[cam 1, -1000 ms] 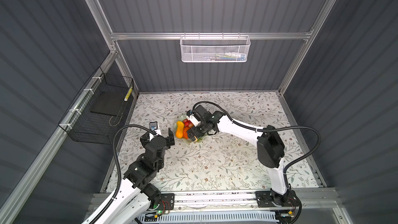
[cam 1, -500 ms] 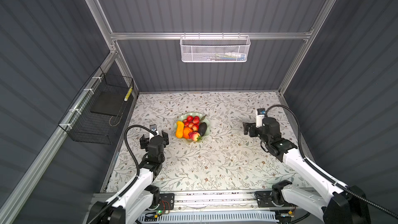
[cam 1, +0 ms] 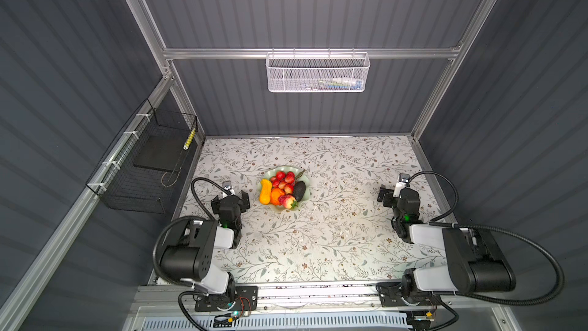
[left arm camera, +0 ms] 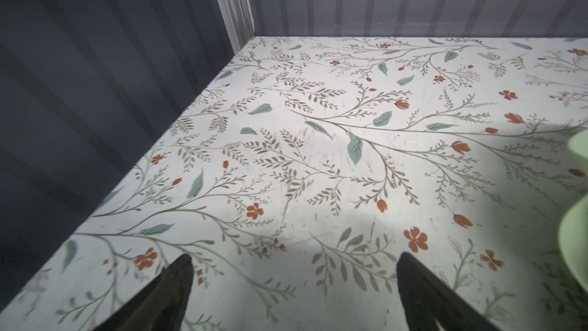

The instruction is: Place and organize the fake fruits in the fruit bowl

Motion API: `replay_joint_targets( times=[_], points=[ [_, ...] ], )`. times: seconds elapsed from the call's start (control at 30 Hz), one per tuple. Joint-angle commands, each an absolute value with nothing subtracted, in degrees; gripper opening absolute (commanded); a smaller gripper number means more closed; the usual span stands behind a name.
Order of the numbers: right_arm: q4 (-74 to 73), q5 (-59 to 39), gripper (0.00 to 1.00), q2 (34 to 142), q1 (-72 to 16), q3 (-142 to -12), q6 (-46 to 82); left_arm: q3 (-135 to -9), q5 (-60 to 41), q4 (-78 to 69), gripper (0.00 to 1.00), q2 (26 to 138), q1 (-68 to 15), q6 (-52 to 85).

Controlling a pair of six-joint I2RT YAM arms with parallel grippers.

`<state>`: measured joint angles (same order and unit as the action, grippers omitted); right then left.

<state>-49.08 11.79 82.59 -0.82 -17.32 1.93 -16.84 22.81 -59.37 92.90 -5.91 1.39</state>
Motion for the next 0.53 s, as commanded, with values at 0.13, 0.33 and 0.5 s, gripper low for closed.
replay_joint_targets(
  times=[0.13,0.33,0.5],
  points=[
    [-59.0,10.7,0.99,83.8,0.9,-17.3,3.4,-20.9,23.1,-64.3,1.0,98.2,-5.4,2.3],
    [-58.3,12.0,0.99,83.8,1.0,-17.5,4.1,-23.4,23.5,-58.9,1.0,97.9,-5.3,2.8],
    [-57.9,8.3,0.99,83.6,1.1,-17.6,2.9,-25.0,23.9,-56.2,1.0,98.3,-5.3,2.7]
  ],
)
